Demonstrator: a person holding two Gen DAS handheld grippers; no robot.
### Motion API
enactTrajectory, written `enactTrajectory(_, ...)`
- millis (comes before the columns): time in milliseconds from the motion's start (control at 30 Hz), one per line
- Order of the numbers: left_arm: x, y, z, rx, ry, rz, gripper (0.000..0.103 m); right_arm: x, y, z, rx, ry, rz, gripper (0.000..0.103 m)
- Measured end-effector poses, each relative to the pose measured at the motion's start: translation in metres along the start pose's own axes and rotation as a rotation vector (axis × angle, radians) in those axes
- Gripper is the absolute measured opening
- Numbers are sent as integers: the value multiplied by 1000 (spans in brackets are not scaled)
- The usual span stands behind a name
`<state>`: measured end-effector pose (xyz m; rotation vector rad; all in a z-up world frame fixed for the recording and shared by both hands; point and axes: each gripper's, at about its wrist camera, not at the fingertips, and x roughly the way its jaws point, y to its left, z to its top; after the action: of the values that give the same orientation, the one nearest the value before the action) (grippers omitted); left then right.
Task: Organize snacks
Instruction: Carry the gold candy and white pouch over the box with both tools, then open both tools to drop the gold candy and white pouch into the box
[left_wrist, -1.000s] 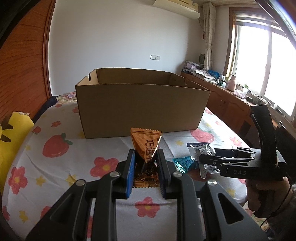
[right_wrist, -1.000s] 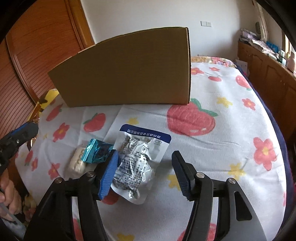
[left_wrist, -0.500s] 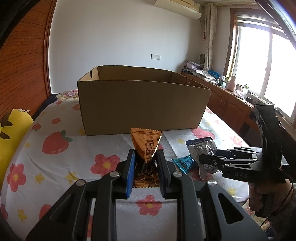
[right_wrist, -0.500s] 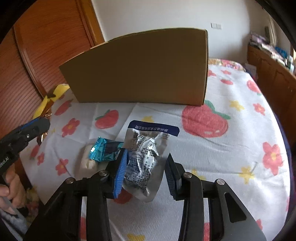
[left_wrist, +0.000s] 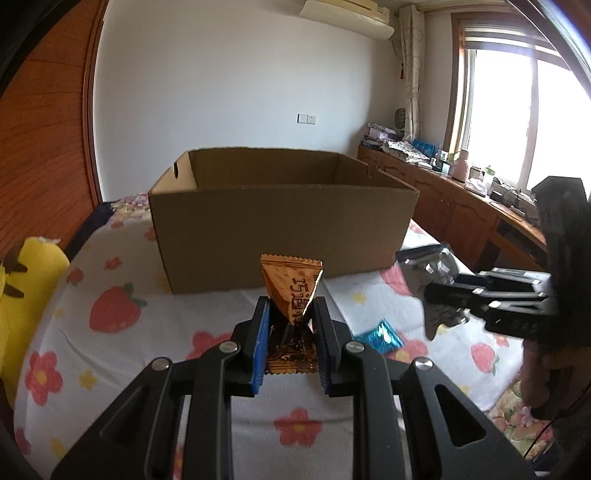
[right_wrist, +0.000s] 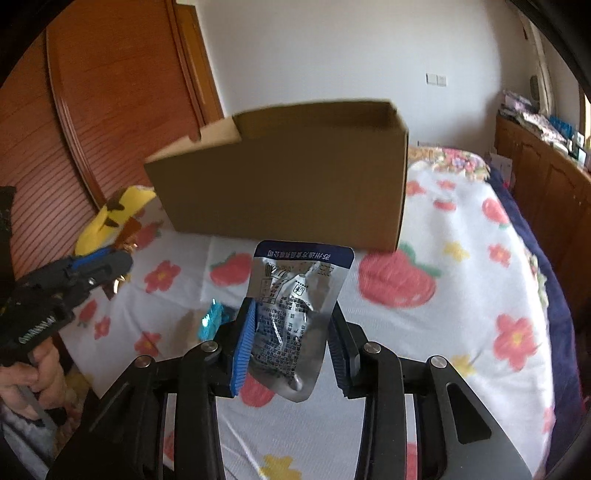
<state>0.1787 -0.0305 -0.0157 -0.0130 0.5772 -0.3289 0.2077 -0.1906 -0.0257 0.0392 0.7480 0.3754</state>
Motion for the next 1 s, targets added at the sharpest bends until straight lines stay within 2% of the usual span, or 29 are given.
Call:
enactTrajectory(267,14,9,60,47,-60,8,20,-22,3,65,-89,-124,-3,37)
enactTrajectory(467,34,16,96,83,-93,38,20,-11,-1,109,-116,-186,11,37)
enactTrajectory(867,99,32,131,91,-53,65,20,55,-36,143,-37,-157,50,37)
enactTrajectory(1000,115,33,137,89,-39,87,26,67,-41,147,-29,-143,42,37)
